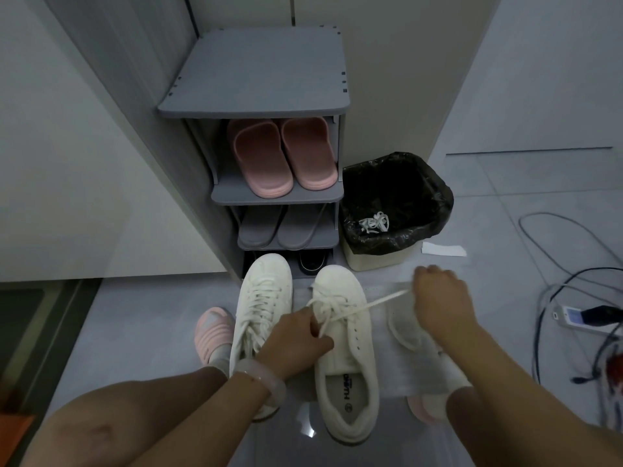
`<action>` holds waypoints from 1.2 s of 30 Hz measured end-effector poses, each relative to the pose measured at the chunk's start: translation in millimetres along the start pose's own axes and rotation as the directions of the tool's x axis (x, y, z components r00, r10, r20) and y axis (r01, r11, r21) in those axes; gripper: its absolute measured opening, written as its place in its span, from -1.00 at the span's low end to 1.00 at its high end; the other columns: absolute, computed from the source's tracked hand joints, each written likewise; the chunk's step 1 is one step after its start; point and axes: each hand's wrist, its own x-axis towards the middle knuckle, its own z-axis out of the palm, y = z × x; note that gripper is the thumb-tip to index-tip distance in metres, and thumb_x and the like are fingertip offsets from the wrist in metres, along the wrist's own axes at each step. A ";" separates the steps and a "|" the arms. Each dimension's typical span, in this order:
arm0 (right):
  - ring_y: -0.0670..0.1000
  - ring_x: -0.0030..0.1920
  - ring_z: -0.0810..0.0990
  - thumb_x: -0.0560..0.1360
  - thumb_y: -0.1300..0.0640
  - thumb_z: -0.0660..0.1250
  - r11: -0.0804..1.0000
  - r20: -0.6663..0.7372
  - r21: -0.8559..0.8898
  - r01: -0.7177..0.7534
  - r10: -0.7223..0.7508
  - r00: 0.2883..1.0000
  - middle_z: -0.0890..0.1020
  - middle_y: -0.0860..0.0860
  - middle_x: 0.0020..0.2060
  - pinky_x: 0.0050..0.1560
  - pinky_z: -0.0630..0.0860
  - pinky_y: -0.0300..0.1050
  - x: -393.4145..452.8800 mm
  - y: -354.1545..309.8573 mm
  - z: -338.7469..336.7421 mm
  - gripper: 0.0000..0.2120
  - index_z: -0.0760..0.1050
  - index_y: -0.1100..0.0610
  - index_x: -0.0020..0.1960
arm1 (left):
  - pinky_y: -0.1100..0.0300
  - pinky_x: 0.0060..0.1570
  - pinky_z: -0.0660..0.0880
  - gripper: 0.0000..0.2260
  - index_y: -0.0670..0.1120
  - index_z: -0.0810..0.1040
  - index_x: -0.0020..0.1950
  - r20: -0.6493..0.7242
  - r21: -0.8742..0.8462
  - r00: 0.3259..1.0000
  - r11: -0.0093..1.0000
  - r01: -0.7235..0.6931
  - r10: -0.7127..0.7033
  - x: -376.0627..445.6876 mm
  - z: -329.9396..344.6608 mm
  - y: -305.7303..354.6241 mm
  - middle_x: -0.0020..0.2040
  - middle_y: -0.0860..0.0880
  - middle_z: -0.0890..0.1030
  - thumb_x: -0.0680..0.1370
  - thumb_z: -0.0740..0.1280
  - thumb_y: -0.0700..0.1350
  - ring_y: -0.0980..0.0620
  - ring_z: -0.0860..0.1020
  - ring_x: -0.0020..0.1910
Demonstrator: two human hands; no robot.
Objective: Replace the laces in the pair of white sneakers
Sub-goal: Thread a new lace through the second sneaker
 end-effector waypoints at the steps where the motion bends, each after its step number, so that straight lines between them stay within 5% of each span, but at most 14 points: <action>1: 0.10 0.07 0.51 0.48 0.32 0.14 0.999 0.019 -0.021 -0.044 0.045 0.999 0.52 0.09 0.06 -0.04 0.38 -0.11 0.9 9.8 -1.8 -0.77 0.42 0.20 0.11 | 0.41 -0.41 0.32 -0.81 -0.01 0.35 -0.28 0.001 -0.021 1.000 1.000 0.019 -0.019 -1.1 0.0 -0.5 -0.30 0.06 0.47 0.39 0.38 -0.07 0.19 0.40 -0.35; 3: 0.09 0.09 0.49 0.52 0.25 0.16 1.000 0.053 0.006 0.005 -0.005 0.999 0.50 0.06 0.09 -0.02 0.36 -0.11 0.5 10.5 -2.0 -0.76 0.42 0.14 0.16 | 0.35 -0.37 0.34 -0.78 -0.03 0.36 -0.18 0.003 -0.065 0.999 0.997 0.052 -0.052 -1.9 0.0 -1.2 -0.26 0.06 0.49 0.39 0.40 -0.02 0.17 0.43 -0.30; 7: 0.05 0.23 0.40 0.55 0.05 0.20 0.903 0.064 0.311 0.296 -0.331 0.941 0.42 -0.01 0.23 0.19 0.33 -0.08 -7.0 -27.3 7.3 -0.66 0.35 -0.01 0.33 | 0.40 -0.37 0.31 -0.62 -0.02 0.31 0.01 -0.003 -0.092 0.998 0.993 0.069 -0.069 -2.4 -1.0 -0.2 -0.18 0.12 0.47 0.39 0.43 0.08 0.24 0.43 -0.23; 9: 0.06 0.19 0.41 0.57 0.06 0.16 0.887 0.052 0.243 0.393 -0.417 0.908 0.45 0.01 0.19 0.14 0.33 -0.09 -13.9 -46.8 15.4 -0.72 0.38 0.02 0.27 | 0.42 -0.37 0.30 -0.58 0.00 0.27 0.06 -0.010 -0.098 0.998 0.993 0.058 -0.059 -2.7 -0.5 0.3 -0.16 0.12 0.47 0.39 0.43 0.07 0.26 0.43 -0.22; 14: 0.08 0.10 0.46 0.52 0.29 0.12 0.927 0.017 0.030 0.373 -0.374 0.927 0.49 0.06 0.10 0.04 0.33 -0.10 -14.4 -45.4 20.3 -0.78 0.36 0.13 0.14 | 0.39 -0.40 0.34 -0.54 -0.07 0.26 0.19 0.009 -0.101 0.997 0.992 0.072 -0.071 -1.2 -1.5 -0.7 -0.20 0.08 0.48 0.40 0.40 -0.02 0.22 0.45 -0.27; 20: 0.07 0.00 0.52 0.47 0.30 0.14 0.999 0.004 -0.037 -0.013 0.013 1.000 0.54 0.06 0.01 -0.10 0.32 -0.15 -5.9 4.8 8.8 -0.80 0.38 0.17 0.08 | 0.43 -0.48 0.28 -0.54 -0.08 0.24 0.24 0.045 -0.086 0.995 0.992 0.093 -0.090 0.6 -4.6 -2.8 -0.21 0.05 0.46 0.43 0.36 -0.07 0.20 0.43 -0.31; 23: 0.11 -0.01 0.53 0.55 0.19 0.12 0.984 0.021 0.154 0.086 -0.090 0.996 0.55 0.11 0.02 -0.08 0.39 -0.12 -4.6 6.7 13.4 -0.85 0.41 0.19 0.06 | 0.45 -0.48 0.32 -0.63 -0.04 0.30 0.18 0.018 -0.071 1.000 0.997 0.021 -0.020 -3.7 -3.1 -1.5 -0.32 0.05 0.48 0.45 0.35 -0.04 0.18 0.45 -0.37; 26: 0.08 0.18 0.46 0.56 0.12 0.19 0.886 0.043 0.383 0.262 -0.300 0.953 0.47 0.04 0.22 0.16 0.41 -0.07 -9.8 -11.5 18.3 -0.68 0.36 0.08 0.31 | 0.35 -0.35 0.34 -0.69 0.00 0.37 0.17 -0.044 0.025 0.992 0.992 -0.121 0.122 -6.6 1.9 4.2 -0.26 0.05 0.51 0.47 0.33 0.00 0.14 0.48 -0.30; 30: 0.08 0.10 0.49 0.56 0.15 0.13 0.880 0.054 0.254 0.401 -0.427 0.903 0.54 0.05 0.13 0.08 0.42 -0.09 -21.4 -38.1 27.7 -0.71 0.32 0.07 0.28 | 0.27 -0.11 0.35 -0.73 -0.07 0.50 0.18 -0.107 0.210 0.954 0.944 -0.253 0.279 -6.5 5.5 10.2 -0.04 -0.05 0.51 0.52 0.28 -0.02 0.03 0.48 -0.08; 36: 0.07 -0.03 0.54 0.58 0.08 0.12 0.832 0.029 0.354 0.426 -0.465 0.885 0.60 0.07 -0.04 -0.10 0.42 -0.09 -19.7 -30.2 17.1 -0.81 0.45 0.12 0.08 | 0.35 -0.10 0.40 -0.85 -0.14 0.60 0.04 -0.211 0.064 0.942 0.965 -0.254 0.262 -0.6 2.1 13.2 -0.05 -0.07 0.59 0.53 0.29 -0.17 0.06 0.54 -0.13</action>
